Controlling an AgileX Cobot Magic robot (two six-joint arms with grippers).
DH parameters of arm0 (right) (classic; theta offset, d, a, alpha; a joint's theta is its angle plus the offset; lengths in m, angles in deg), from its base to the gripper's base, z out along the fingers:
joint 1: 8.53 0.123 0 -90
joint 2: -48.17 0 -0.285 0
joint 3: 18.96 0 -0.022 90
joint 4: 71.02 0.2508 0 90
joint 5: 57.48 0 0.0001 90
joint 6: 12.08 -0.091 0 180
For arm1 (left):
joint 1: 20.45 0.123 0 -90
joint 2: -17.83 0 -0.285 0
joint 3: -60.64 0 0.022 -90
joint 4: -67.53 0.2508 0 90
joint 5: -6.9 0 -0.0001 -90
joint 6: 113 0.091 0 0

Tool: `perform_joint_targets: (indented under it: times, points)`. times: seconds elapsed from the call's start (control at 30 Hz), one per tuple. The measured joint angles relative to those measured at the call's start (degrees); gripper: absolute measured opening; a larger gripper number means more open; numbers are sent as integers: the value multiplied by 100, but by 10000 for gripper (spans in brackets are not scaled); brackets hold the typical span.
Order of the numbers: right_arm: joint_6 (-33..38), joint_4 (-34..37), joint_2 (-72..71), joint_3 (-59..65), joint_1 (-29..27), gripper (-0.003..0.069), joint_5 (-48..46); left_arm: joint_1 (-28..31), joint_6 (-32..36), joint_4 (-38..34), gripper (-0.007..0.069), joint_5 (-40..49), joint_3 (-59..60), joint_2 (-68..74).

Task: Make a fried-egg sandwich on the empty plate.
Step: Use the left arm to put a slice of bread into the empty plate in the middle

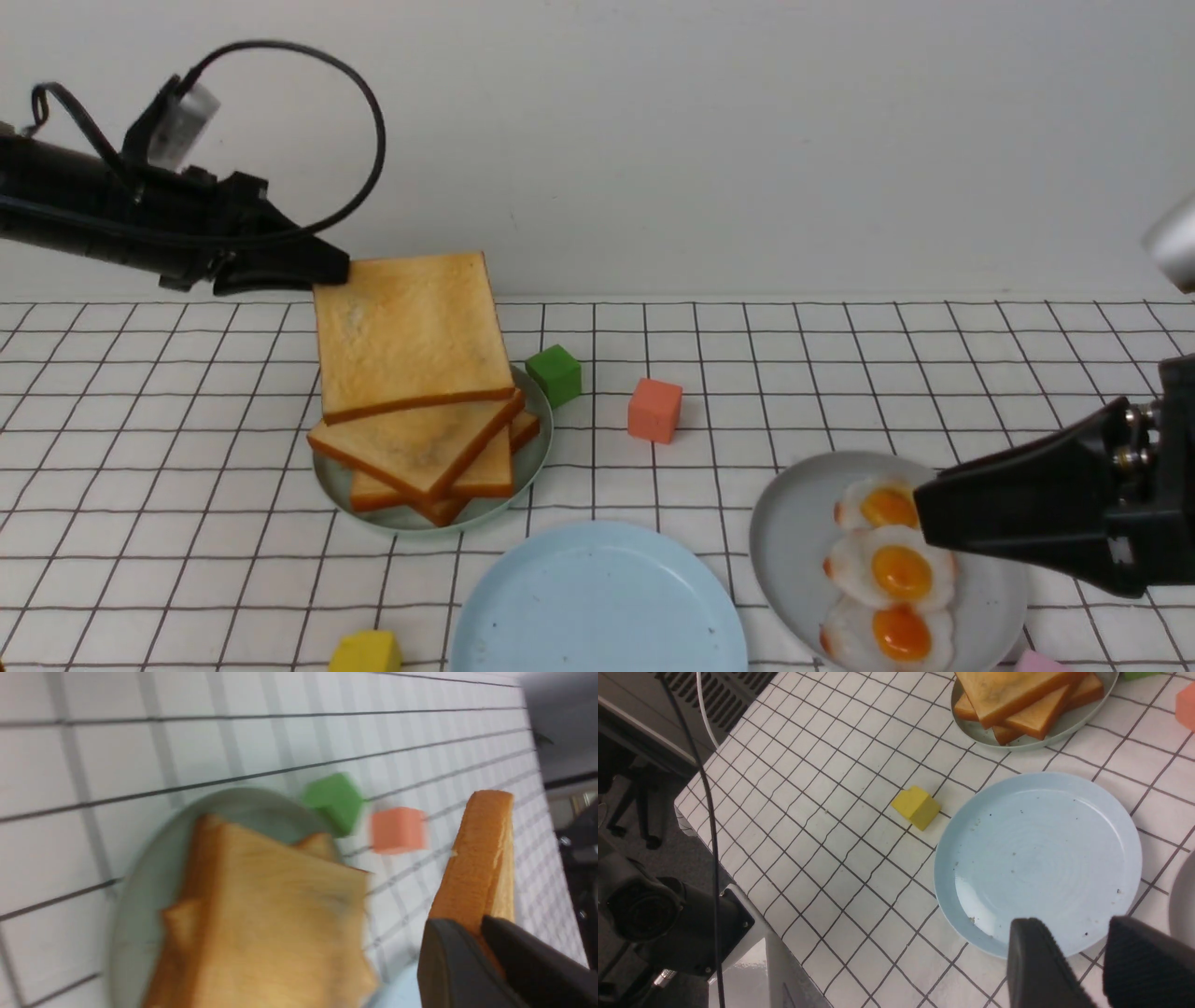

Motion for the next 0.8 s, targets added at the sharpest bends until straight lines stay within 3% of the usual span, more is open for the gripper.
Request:
perform_joint_targets:
  times: [0.4,0.53,0.8]
  points:
    - [-5,-17,0,0,0,244,-507,-1417,807,-473,66,-176,2173,-845]
    - [-5,-39,0,0,0,244,-621,-1946,1052,-485,66,-886,2700,-685]
    - [-78,-320,0,0,0,244,-637,-2441,925,-267,80,-2420,2774,-345]
